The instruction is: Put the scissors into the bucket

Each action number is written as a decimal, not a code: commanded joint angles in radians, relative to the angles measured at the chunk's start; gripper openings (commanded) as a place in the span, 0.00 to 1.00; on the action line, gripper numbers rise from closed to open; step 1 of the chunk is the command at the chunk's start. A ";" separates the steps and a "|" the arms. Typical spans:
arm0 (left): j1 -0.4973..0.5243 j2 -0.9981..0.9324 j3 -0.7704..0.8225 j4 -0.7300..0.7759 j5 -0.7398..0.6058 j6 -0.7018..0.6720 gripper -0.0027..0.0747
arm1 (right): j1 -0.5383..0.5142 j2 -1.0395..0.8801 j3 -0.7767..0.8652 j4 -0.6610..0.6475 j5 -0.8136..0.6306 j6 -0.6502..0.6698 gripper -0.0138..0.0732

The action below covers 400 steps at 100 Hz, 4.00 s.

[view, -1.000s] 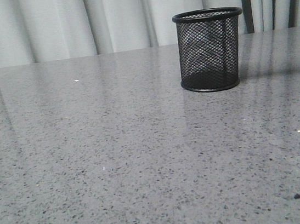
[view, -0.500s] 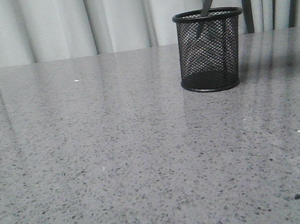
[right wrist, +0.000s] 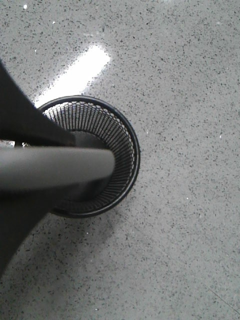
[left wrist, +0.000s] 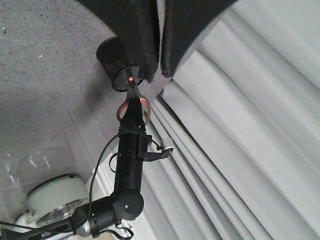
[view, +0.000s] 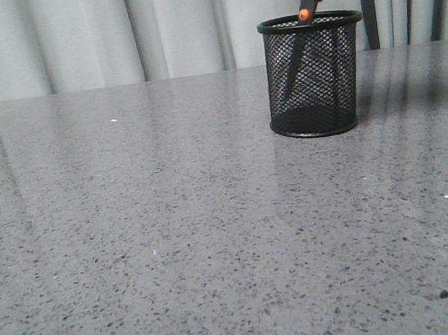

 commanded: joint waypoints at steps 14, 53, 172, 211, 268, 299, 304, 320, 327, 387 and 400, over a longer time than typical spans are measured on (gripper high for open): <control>-0.006 0.014 -0.019 -0.030 -0.075 -0.011 0.01 | 0.000 -0.045 -0.035 0.021 -0.082 0.000 0.60; -0.006 -0.011 0.052 0.015 -0.289 -0.084 0.01 | 0.000 -0.066 -0.335 0.067 -0.037 0.037 0.37; -0.006 -0.305 0.757 0.027 -0.776 -0.246 0.01 | 0.000 -1.463 1.145 0.040 -0.838 0.031 0.11; -0.006 -0.305 0.757 -0.052 -0.755 -0.246 0.01 | 0.000 -1.463 1.145 0.040 -0.836 0.031 0.11; 0.057 -0.305 0.830 0.156 -0.774 -0.273 0.01 | 0.000 -1.463 1.145 0.040 -0.836 0.031 0.11; 0.389 -0.315 1.072 0.250 -0.815 -0.561 0.01 | 0.000 -1.463 1.145 0.040 -0.836 0.031 0.11; 0.425 -0.331 1.092 0.255 -0.813 -0.561 0.01 | 0.000 -1.463 1.145 0.040 -0.836 0.031 0.11; 0.515 -0.412 1.160 0.258 -0.775 -0.600 0.01 | 0.000 -1.463 1.145 0.040 -0.836 0.031 0.11; 0.541 -0.451 1.185 0.260 -0.700 -0.637 0.01 | 0.000 -1.463 1.145 0.040 -0.836 0.031 0.11; 0.562 -0.464 1.195 0.255 -0.567 -0.668 0.01 | 0.000 -1.463 1.145 0.040 -0.829 0.031 0.11; 0.562 -0.464 1.195 0.255 -0.567 -0.668 0.01 | 0.000 -1.463 1.145 0.040 -0.829 0.031 0.11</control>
